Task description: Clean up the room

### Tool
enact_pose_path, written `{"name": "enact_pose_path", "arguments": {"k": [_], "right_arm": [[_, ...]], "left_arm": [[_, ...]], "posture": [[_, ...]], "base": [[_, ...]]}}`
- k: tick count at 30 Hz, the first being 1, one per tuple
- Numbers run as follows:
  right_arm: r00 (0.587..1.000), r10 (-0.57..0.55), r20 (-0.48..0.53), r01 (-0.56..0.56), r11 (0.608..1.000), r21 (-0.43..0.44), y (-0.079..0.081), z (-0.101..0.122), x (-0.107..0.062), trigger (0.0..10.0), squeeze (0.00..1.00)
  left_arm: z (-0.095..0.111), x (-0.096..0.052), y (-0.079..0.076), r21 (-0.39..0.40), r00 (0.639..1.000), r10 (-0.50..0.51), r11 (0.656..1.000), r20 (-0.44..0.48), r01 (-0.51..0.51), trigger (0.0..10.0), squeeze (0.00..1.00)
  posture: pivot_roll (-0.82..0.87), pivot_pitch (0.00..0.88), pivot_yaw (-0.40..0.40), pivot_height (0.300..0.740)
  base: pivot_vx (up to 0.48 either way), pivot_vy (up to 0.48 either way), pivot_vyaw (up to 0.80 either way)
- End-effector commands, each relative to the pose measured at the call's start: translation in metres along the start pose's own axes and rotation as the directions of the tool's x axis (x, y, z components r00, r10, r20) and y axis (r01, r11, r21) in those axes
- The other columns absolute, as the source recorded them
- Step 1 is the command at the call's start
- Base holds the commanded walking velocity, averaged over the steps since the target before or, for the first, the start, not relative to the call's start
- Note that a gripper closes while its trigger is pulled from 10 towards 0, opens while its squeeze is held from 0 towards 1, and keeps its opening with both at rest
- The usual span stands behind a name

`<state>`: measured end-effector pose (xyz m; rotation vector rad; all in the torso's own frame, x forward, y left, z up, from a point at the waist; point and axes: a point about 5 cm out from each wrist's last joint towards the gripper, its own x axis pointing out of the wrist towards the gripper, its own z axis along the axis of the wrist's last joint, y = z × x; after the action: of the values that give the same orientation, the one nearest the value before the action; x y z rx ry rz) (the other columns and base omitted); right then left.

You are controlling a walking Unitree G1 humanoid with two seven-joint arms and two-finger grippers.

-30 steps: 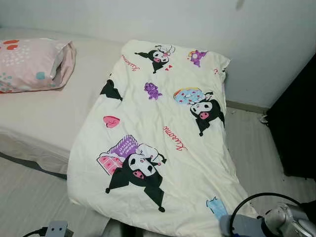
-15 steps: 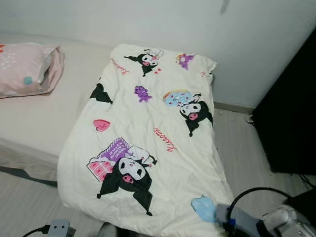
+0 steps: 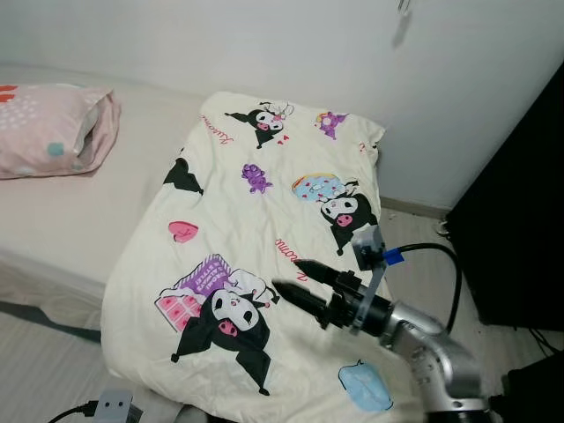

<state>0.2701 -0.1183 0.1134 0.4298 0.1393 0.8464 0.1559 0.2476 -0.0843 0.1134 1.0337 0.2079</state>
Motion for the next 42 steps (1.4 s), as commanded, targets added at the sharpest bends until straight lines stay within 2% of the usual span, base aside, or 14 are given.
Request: {"name": "enact_pose_path", "arguments": {"k": [1, 2, 6, 16, 25, 28, 30, 31, 33, 35, 36, 37, 39, 42], "right_arm": [[0.997, -0.08, -0.005, 0.08, 0.997, 0.023, -0.006, -0.015, -0.005, 10.0, 0.0], [0.989, -0.15, -0.002, 0.15, 0.984, 0.091, -0.012, -0.031, -0.008, 10.0, 0.0], [0.973, -0.228, -0.013, 0.228, 0.964, 0.136, -0.018, -0.043, -0.012, 10.0, 0.0], [0.942, -0.329, -0.06, 0.335, 0.93, 0.153, -0.03, -0.057, -0.009, 10.0, 0.0], [0.858, -0.485, -0.169, 0.502, 0.861, 0.078, -0.05, -0.083, -0.022, 10.0, 0.0], [0.792, -0.566, -0.226, 0.584, 0.811, 0.015, -0.061, -0.094, -0.035, 10.0, 0.0], [0.792, -0.566, -0.226, 0.584, 0.811, 0.015, -0.061, -0.094, -0.035, 10.0, 0.0], [0.76, -0.598, -0.253, 0.616, 0.788, -0.014, -0.066, -0.098, -0.041, 10.0, 0.0], [0.76, -0.598, -0.253, 0.616, 0.788, -0.014, -0.066, -0.098, -0.041, 10.0, 0.0], [0.629, -0.7, -0.338, 0.705, 0.697, -0.131, -0.078, -0.114, -0.062, 10.0, 0.0], [0.481, -0.78, -0.401, 0.773, 0.593, -0.225, -0.087, -0.126, -0.087, 10.0, 0.0], [0.481, -0.78, -0.401, 0.773, 0.593, -0.225, -0.087, -0.126, -0.087, 10.0, 0.0], [0.448, -0.794, -0.412, 0.786, 0.569, -0.242, -0.088, -0.129, -0.093, 10.0, 0.0], [0.341, -0.82, -0.46, 0.801, 0.51, -0.314, -0.091, -0.139, -0.113, 10.0, 0.0]], "left_arm": [[-0.006, -0.001, -0.004, 0.004, 1.0, -0.005, 1.0, -0.027, 0.005, 10.0, 0.0], [-0.004, 0.0, -0.004, 0.013, 1.0, -0.008, 1.0, -0.026, 0.008, 10.0, 0.0], [0.0, 0.001, -0.005, 0.026, 1.0, -0.013, 1.0, -0.018, 0.014, 10.0, 0.0], [0.016, 0.003, -0.008, 0.047, 1.0, -0.024, 0.999, 0.011, 0.023, 10.0, 0.0], [0.018, 0.003, -0.011, 0.065, 1.0, -0.03, 0.997, 0.008, 0.03, 10.0, 0.0], [0.017, 0.003, -0.013, 0.067, 0.999, -0.033, 0.997, 0.004, 0.033, 10.0, 0.0], [0.017, 0.003, -0.013, 0.067, 0.999, -0.033, 0.997, 0.004, 0.033, 10.0, 0.0], [0.017, 0.003, -0.013, 0.067, 0.999, -0.034, 0.997, 0.002, 0.034, 10.0, 0.0], [0.017, 0.003, -0.013, 0.067, 0.999, -0.034, 0.997, 0.002, 0.034, 10.0, 0.0], [0.015, 0.003, -0.015, 0.065, 0.999, -0.034, 0.997, -0.005, 0.035, 10.0, 0.0], [0.015, 0.003, -0.016, 0.063, 0.999, -0.035, 0.997, -0.01, 0.035, 10.0, 0.0], [0.015, 0.003, -0.016, 0.063, 0.999, -0.035, 0.997, -0.01, 0.035, 10.0, 0.0], [0.015, 0.003, -0.016, 0.063, 0.999, -0.035, 0.997, -0.011, 0.036, 10.0, 0.0], [0.016, 0.003, -0.016, 0.062, 0.999, -0.034, 0.997, -0.01, 0.035, 10.0, 0.0]], "posture": [[-0.02, 0.099, -0.003, 0.611], [-0.03, 0.09, 0.007, 0.621], [-0.03, 0.079, 0.017, 0.636], [-0.02, 0.056, 0.032, 0.666], [-0.03, 0.041, 0.035, 0.696], [-0.03, 0.034, 0.031, 0.711], [-0.03, 0.034, 0.031, 0.711], [-0.03, 0.032, 0.029, 0.716], [-0.03, 0.032, 0.029, 0.716], [-0.03, 0.024, 0.025, 0.726], [-0.03, 0.023, 0.023, 0.734], [-0.03, 0.023, 0.023, 0.734], [-0.03, 0.022, 0.023, 0.734], [-0.03, 0.019, 0.024, 0.734]], "base": [[0.0, 0.0, 0.0], [0.0, 0.0, 0.0], [0.0, 0.0, 0.0], [0.0, 0.0, 0.0], [0.0, 0.0, 0.0], [0.0, 0.0, 0.0], [0.0, 0.0, 0.0], [0.0, 0.0, 0.0], [0.0, 0.0, 0.0], [0.0, 0.0, 0.0], [0.0, 0.0, 0.0], [0.0, 0.0, 0.0], [0.0, 0.0, 0.0], [0.0, 0.0, 0.0]]}}
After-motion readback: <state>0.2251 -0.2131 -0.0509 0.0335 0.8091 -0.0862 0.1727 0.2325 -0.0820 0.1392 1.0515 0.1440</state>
